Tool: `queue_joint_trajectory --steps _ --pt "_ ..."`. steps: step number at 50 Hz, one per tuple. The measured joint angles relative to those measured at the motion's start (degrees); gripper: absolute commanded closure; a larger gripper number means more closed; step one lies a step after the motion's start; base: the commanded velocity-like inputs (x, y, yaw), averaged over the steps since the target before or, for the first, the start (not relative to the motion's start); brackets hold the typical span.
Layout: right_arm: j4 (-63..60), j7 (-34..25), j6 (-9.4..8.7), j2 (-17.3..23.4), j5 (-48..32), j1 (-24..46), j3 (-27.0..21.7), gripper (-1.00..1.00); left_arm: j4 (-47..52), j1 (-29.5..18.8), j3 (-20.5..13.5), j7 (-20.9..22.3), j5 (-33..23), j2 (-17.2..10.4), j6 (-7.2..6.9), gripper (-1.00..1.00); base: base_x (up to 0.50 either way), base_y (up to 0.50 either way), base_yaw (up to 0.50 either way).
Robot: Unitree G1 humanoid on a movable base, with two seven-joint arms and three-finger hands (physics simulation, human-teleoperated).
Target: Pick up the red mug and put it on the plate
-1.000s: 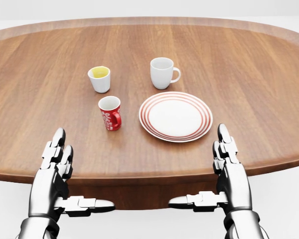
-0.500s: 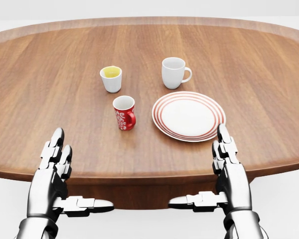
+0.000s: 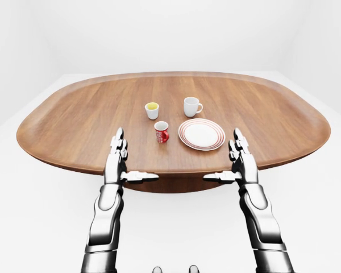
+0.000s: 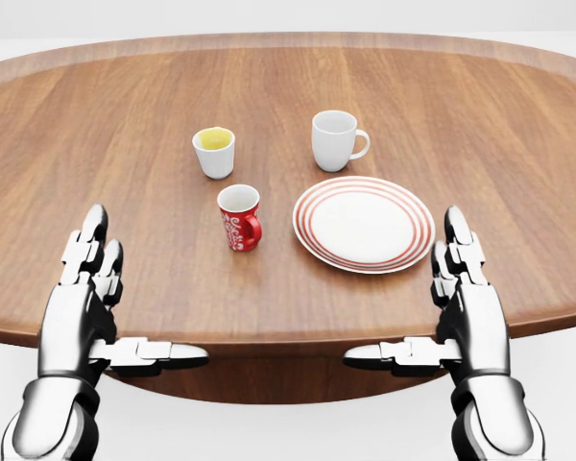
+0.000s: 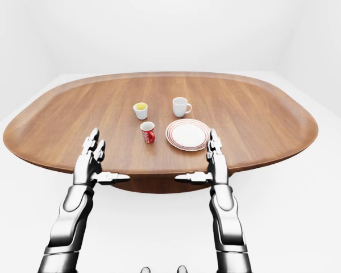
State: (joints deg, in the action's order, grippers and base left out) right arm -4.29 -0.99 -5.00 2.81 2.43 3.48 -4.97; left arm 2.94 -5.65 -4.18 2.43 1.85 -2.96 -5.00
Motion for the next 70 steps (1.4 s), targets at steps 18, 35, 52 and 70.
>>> queue_joint_trajectory --steps 18,35,52,70 --pt "-8.5 -1.6 0.00 2.5 0.0 4.6 -2.6 -1.00 2.2 -7.6 -2.3 -1.4 -0.4 -2.7 0.00 -1.00 0.00 0.00 0.00" --pt "-12.2 -2.5 0.00 3.3 -0.5 6.6 -3.2 -1.00 3.8 -9.8 -3.2 -1.7 -1.0 -3.8 0.00 -1.00 0.00 0.00 0.00" --pt "-13.3 -3.0 0.00 3.5 -1.4 7.6 -2.7 -1.00 4.5 -10.1 -3.1 -1.9 -1.4 -3.8 0.00 -1.00 0.07 0.00 0.00" --pt "-13.2 -3.6 0.00 3.1 -2.8 7.8 -2.0 -1.00 5.1 -10.2 -3.1 -2.2 -1.4 -3.6 0.00 -1.00 0.39 0.00 0.00"
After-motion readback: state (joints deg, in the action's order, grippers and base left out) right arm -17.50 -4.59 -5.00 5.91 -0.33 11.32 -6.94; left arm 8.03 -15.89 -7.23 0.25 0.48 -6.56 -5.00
